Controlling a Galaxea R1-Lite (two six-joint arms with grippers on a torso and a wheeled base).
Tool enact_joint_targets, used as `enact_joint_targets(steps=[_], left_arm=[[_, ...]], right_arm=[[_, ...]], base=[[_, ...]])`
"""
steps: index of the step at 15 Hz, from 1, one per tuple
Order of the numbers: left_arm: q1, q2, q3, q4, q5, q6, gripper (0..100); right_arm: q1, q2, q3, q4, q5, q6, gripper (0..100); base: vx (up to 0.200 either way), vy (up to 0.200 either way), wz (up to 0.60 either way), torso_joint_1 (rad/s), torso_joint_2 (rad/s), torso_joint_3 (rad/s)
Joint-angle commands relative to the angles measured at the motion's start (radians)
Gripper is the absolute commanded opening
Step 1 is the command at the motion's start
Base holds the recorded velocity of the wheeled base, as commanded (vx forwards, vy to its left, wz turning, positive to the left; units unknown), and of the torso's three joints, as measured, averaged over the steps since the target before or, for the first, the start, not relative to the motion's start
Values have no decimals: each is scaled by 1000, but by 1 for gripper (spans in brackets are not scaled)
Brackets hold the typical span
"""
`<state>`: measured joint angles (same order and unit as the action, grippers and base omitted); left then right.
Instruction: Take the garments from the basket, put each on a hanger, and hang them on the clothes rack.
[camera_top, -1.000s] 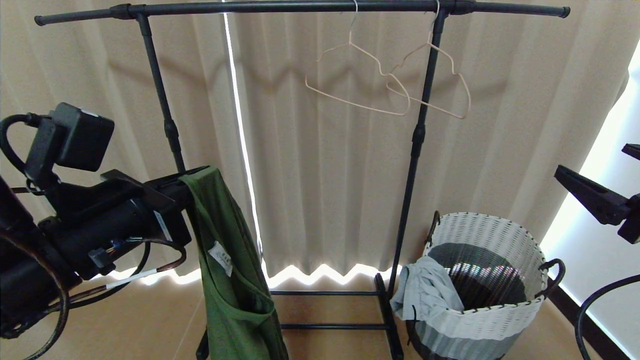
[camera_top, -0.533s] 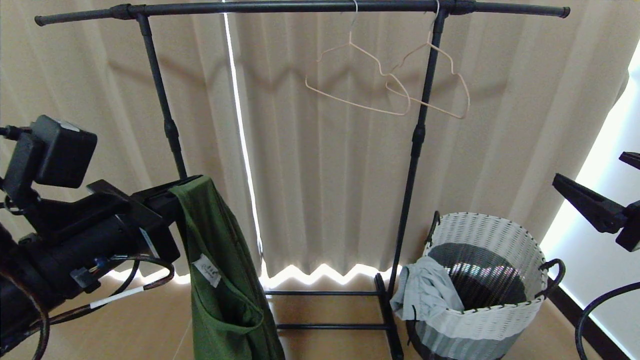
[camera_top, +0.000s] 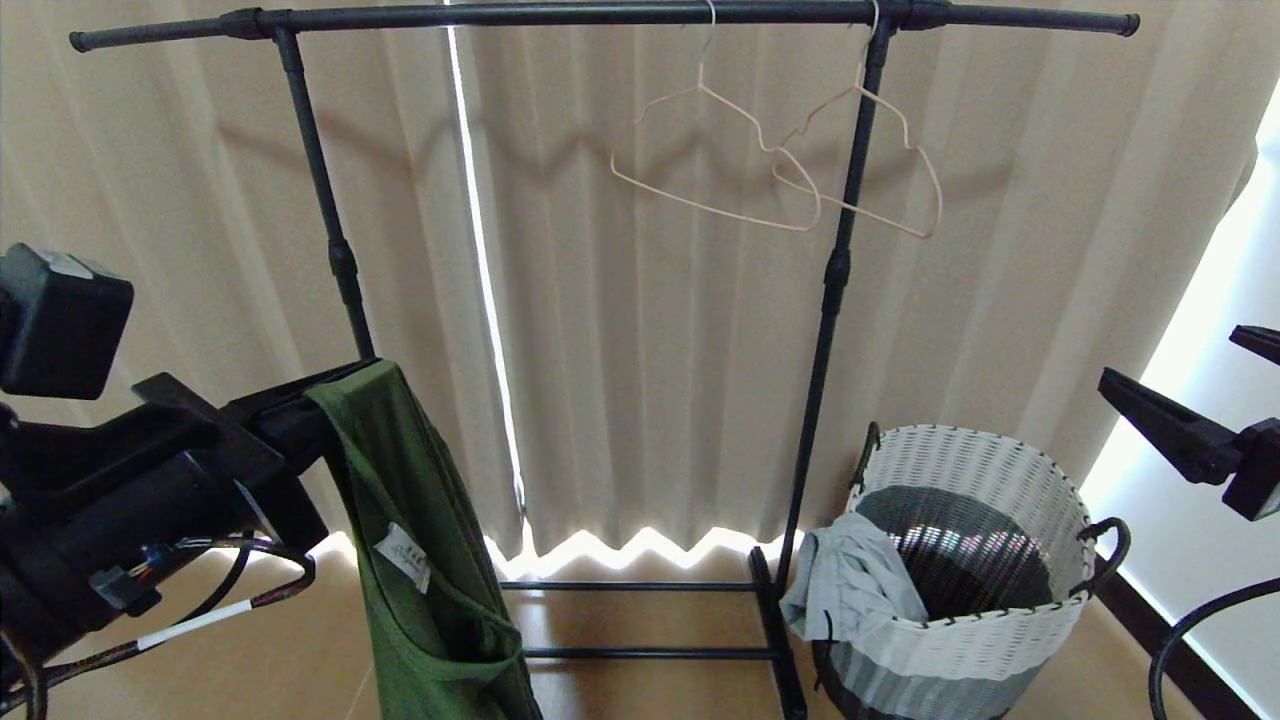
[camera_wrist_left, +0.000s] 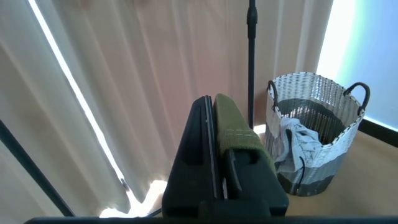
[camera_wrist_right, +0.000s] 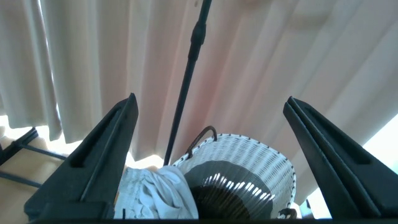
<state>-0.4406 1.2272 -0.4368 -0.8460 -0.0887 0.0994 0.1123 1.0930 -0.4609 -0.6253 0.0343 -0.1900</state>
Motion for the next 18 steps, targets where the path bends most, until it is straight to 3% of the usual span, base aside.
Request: enact_joint_targets(steps=[1, 18], left_arm=[[0, -3, 3, 1, 0, 0, 0], [7, -11, 4, 1, 0, 0, 0]], right_arm=[[1, 13, 1, -1, 1, 0, 100], [-25, -12, 47, -8, 1, -32, 100]], base=[[0, 0, 0, 0, 0, 0], [0, 0, 0, 0, 0, 0]])
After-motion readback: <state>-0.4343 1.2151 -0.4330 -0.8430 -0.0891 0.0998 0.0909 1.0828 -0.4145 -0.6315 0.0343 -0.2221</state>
